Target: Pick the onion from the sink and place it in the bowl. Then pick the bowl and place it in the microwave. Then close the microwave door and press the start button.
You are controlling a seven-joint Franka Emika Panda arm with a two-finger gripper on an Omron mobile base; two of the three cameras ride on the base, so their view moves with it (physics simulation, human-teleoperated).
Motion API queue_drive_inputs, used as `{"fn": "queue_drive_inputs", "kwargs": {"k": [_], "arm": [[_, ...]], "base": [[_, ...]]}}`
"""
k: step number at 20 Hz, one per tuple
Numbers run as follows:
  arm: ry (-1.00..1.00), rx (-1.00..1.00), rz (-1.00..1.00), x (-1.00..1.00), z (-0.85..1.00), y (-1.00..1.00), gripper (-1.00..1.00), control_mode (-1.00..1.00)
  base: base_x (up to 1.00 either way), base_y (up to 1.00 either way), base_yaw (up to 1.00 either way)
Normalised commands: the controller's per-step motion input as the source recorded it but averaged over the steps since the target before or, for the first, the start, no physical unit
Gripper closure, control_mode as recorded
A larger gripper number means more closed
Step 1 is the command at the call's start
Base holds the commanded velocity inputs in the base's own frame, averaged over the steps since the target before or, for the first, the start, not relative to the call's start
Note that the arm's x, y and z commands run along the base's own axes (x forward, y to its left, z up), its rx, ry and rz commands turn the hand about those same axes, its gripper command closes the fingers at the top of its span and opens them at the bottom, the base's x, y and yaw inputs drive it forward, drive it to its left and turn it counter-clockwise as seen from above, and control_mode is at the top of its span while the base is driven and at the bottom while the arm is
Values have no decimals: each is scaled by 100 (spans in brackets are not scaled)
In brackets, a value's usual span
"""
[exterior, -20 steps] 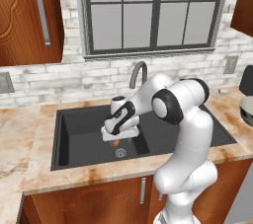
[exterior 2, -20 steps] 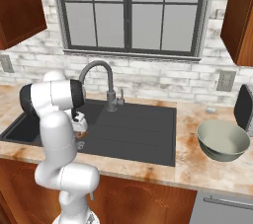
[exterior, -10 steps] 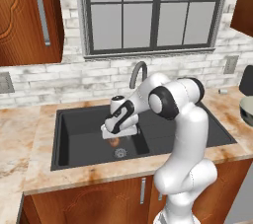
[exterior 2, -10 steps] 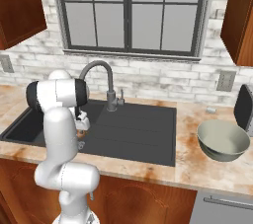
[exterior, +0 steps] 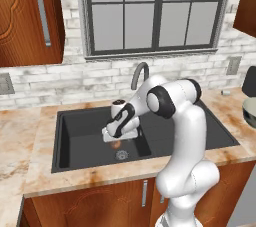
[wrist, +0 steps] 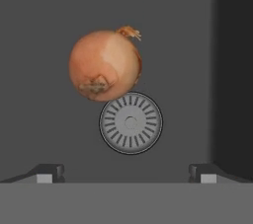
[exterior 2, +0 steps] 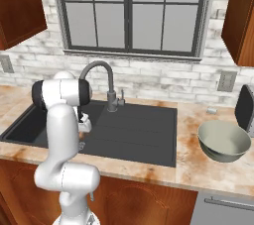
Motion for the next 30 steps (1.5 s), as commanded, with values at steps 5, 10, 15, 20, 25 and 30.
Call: {"fn": "queue_drive_inputs", "kwargs": {"k": [5, 10, 15, 20, 25, 30], "arm": [[-3, 0, 0, 4, -14, 0, -100, -100], [-6, 0, 0, 7, -1, 0, -100, -100], [-8, 0, 0, 5, -2, 1, -100, -100], [-4, 0, 0, 4, -18, 7, -100, -100], [-5, 0, 0, 3, -15, 6, -100, -100], [-5, 0, 0, 0, -1, 4, -100, -100]], "base": [[0, 0, 0], [0, 0, 0], [0, 0, 0], [0, 0, 0], [0, 0, 0], [0, 0, 0]]}}
